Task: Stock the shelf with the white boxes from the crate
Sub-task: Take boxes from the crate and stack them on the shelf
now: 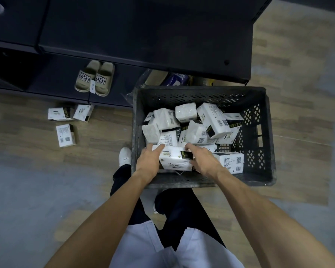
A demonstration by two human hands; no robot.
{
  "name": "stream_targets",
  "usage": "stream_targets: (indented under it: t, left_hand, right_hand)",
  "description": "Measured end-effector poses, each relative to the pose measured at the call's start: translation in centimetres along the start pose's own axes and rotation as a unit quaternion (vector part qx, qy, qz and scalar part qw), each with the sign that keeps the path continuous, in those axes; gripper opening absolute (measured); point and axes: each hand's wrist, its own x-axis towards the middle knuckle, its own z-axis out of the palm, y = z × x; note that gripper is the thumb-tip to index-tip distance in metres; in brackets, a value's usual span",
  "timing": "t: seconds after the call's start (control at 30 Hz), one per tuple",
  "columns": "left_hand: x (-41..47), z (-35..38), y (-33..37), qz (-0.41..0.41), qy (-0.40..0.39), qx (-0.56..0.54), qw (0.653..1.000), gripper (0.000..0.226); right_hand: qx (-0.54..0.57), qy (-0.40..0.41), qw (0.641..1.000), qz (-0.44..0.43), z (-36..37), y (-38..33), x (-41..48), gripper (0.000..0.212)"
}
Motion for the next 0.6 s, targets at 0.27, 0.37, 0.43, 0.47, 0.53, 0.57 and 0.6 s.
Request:
stream_targets:
  t: [0.27,0.37,0.43,0.47,0.53,0.57,0.6]
  left_hand:
    - [-0.8,-9.3,4.6,0.073,0.080,-0.125,0.986,0.067]
    - [-2.1,-14.6,6.4,0.083,0.131,-0.112,0.982,0.065]
    - [-3.1,-18.0,7.3,0.093,0.171,-0.099,0.976,0.062]
    - [-3.5,-19.7,7.7,0.097,0.192,-0.096,0.972,0.062]
    - [-4.4,-23.1,8.2,0.110,0.225,-0.104,0.962,0.060]
    - [-4.7,-24.7,8.3,0.121,0.240,-0.109,0.957,0.058]
    - [-5.1,-26.3,8.3,0.130,0.255,-0.112,0.952,0.056]
  right_hand:
    - [-0.004,0.080,0.997,0.007,-10.7,-1.9,-3.0,0.032]
    - [-0.024,0.132,0.991,-0.003,-14.6,-4.5,-4.0,0.034]
    - [-0.014,0.180,0.984,0.000,-16.7,-6.8,-4.6,0.042]
    - [0.004,0.210,0.978,0.003,-17.5,-8.0,-4.7,0.046]
    - [0.049,0.270,0.961,0.016,-19.1,-10.7,-5.0,0.052]
    - [0.066,0.299,0.952,0.023,-19.8,-12.1,-5.0,0.053]
    - [0.082,0.327,0.941,0.028,-20.6,-13.5,-4.9,0.053]
